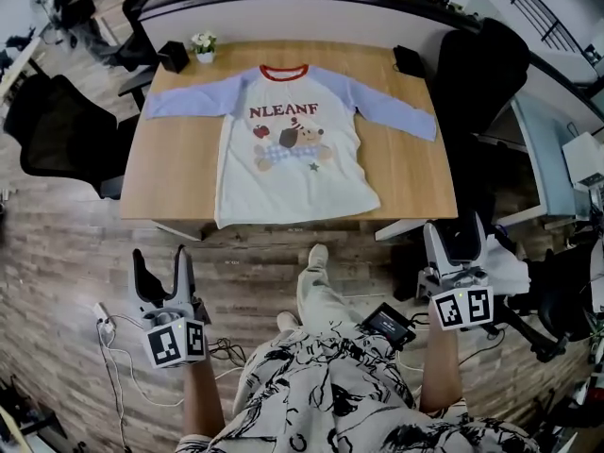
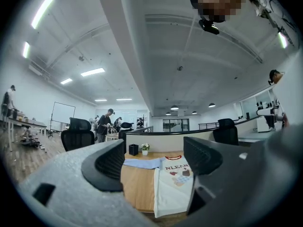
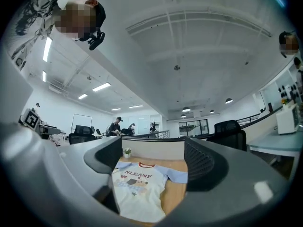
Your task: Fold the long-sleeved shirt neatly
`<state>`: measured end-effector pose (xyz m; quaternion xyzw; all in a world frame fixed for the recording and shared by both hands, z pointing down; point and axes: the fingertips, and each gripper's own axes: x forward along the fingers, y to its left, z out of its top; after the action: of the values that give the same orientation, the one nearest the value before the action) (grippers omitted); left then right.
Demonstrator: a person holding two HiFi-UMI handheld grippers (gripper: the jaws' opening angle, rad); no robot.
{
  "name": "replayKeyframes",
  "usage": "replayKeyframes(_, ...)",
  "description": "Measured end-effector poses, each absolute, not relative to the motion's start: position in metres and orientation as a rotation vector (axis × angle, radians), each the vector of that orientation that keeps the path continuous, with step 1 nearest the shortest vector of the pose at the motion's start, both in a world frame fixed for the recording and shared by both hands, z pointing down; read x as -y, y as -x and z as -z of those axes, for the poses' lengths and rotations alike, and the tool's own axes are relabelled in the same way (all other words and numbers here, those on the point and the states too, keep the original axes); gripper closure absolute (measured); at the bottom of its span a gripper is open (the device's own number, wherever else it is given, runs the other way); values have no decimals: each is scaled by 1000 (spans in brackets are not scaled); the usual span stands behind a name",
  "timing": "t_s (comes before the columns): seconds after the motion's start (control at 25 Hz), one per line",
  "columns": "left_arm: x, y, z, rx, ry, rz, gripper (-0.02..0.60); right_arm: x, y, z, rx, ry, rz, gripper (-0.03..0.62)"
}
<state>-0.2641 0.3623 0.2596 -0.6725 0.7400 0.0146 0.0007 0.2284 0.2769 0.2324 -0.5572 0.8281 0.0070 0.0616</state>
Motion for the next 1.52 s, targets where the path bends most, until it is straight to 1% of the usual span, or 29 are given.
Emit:
replayKeyframes(0.24, -281, 269, -256, -2405, 2048, -1, 201, -166, -234, -233, -2482, 1665, 20, 186)
replayKeyframes(0.48, -202, 269, -234, -2440, 1961, 13, 201, -62, -227, -222, -2520, 1584, 15, 186)
replayKeyframes(0.68, -172, 277, -235, -2494, 1894, 49, 201, -5, -203, -229, -2595, 1495, 21, 187)
replayKeyframes(0.84, -163, 296, -244, -2541, 1851, 82, 201, 24, -172, -239, -2650, 1444, 43, 187)
replayKeyframes(1.08, -137, 351, -269, -2591, 1860, 88, 201, 50, -119, -248, -2690, 1449, 37, 187)
replayKeyframes(1.28, -100, 427, -281, -2593, 1895, 105, 202, 75, -73, -237, -2680, 1543, -54, 187)
replayKeyframes(1.52, -52, 515, -306, -2579, 1974, 142, 202, 119, 30, -233, -2838, 1476, -127, 187)
